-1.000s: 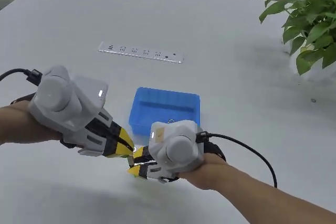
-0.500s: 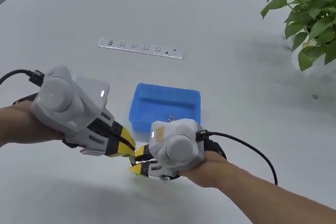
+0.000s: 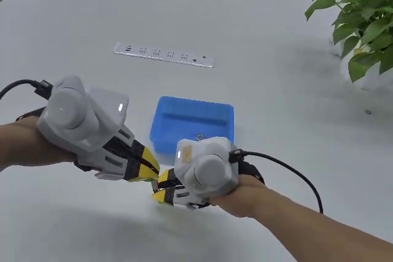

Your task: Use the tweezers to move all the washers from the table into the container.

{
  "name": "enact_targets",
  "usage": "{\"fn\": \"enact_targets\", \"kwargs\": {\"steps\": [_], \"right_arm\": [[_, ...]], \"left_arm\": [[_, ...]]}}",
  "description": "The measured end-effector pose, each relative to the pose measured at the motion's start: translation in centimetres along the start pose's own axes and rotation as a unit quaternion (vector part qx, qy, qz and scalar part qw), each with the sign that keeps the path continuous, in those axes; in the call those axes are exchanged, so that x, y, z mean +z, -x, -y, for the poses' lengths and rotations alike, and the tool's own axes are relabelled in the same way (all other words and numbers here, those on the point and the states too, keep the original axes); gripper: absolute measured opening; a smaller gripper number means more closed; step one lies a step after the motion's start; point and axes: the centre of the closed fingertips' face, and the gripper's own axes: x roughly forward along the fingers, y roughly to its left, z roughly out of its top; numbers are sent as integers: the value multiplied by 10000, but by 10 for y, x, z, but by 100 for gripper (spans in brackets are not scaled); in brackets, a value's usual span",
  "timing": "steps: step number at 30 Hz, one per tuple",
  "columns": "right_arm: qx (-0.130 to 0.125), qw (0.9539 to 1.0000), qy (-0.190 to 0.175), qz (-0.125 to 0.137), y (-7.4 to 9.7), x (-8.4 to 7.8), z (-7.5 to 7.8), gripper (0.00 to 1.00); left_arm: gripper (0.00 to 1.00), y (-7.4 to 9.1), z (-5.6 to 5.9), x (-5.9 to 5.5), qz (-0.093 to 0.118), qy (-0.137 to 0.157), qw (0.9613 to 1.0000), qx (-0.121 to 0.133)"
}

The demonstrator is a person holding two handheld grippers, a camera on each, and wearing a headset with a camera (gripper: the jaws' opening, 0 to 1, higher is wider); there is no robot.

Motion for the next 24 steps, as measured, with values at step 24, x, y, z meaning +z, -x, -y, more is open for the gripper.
{"fn": "enact_targets", "kwargs": {"steps": [24], "right_arm": [[-17, 10000, 86, -34, 12, 7, 0, 9]], "left_arm": [[6, 6, 2, 12, -13, -110, 9999, 16]]}}
